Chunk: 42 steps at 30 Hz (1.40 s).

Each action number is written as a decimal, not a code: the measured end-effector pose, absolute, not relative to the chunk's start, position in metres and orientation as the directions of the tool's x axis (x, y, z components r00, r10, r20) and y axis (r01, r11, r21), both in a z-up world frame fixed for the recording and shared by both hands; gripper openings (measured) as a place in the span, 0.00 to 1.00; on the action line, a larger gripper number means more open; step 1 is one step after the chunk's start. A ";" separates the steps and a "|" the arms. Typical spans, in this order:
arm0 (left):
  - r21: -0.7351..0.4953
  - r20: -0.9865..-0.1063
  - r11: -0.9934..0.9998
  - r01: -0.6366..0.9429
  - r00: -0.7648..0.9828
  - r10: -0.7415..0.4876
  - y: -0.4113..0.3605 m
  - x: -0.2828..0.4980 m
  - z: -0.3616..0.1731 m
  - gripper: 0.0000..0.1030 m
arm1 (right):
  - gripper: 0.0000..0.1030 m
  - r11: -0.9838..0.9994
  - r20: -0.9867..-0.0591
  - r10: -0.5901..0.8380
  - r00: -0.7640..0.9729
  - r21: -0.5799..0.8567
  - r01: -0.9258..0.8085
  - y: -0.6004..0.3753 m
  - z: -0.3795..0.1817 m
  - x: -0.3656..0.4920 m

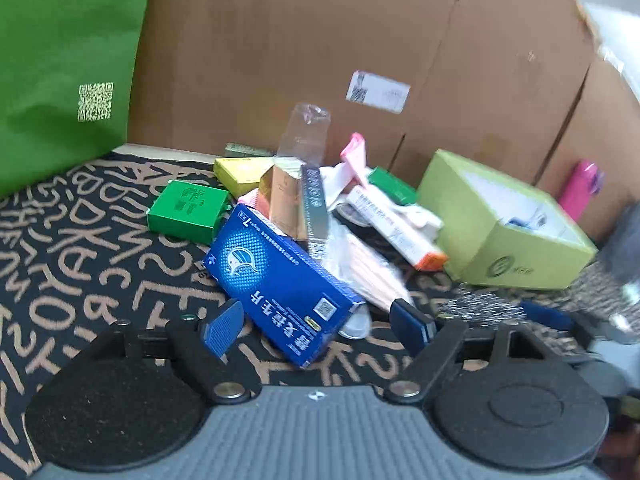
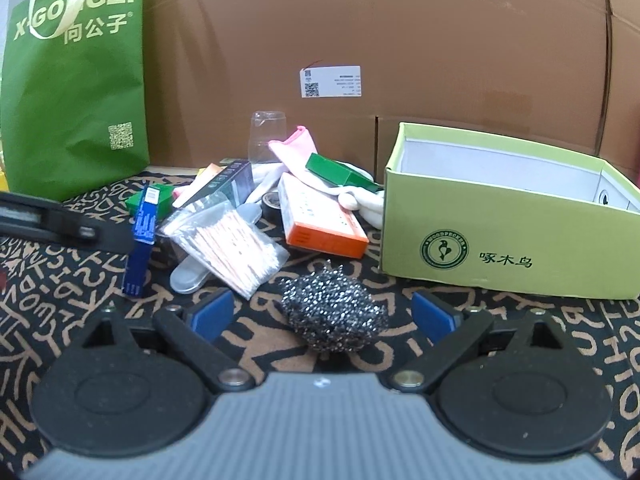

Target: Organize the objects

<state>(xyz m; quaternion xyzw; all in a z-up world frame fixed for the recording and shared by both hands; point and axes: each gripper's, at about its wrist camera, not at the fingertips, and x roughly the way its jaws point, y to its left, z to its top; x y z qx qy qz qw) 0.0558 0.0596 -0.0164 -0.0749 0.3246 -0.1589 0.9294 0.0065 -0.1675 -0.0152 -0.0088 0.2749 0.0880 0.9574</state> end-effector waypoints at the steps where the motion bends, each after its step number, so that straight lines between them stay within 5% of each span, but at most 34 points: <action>1: -0.248 -0.583 0.940 0.234 0.739 -0.338 0.059 0.060 -0.019 0.81 | 0.95 0.984 -0.529 0.162 0.833 0.028 -0.174 -0.168 -0.015 0.005; 8: -0.600 -0.563 0.798 0.060 0.677 -0.474 0.094 0.094 -0.043 0.91 | 0.96 0.987 -0.543 0.158 0.825 0.055 -0.153 -0.173 -0.018 0.007; 11: -0.693 -0.524 0.721 -0.001 0.688 -0.502 0.110 0.103 -0.054 0.87 | 0.96 0.986 -0.546 0.162 0.822 0.054 -0.159 -0.171 -0.020 0.007; 13: -0.642 -0.559 0.766 0.012 0.677 -0.479 0.107 0.105 -0.050 0.66 | 0.96 0.985 -0.552 0.164 0.818 0.051 -0.163 -0.170 -0.021 0.007; 20: -0.286 -0.665 0.893 0.348 0.599 -0.446 0.078 0.086 -0.029 0.65 | 0.96 0.983 -0.553 0.168 0.816 0.035 -0.179 -0.168 -0.018 0.007; 23: -0.159 -0.711 0.917 0.366 0.603 -0.363 0.079 0.073 -0.027 0.65 | 0.96 0.982 -0.549 0.169 0.818 0.025 -0.187 -0.168 -0.016 0.010; 34: -0.144 -0.732 0.943 0.300 0.609 -0.306 0.075 0.072 -0.034 0.79 | 0.90 0.980 -0.551 0.153 0.820 -0.024 -0.199 -0.164 -0.020 0.017; 42: -0.114 -0.718 0.953 0.281 0.640 -0.274 0.064 0.074 -0.038 0.85 | 0.69 0.975 -0.569 0.194 0.799 0.020 -0.223 -0.165 -0.021 0.023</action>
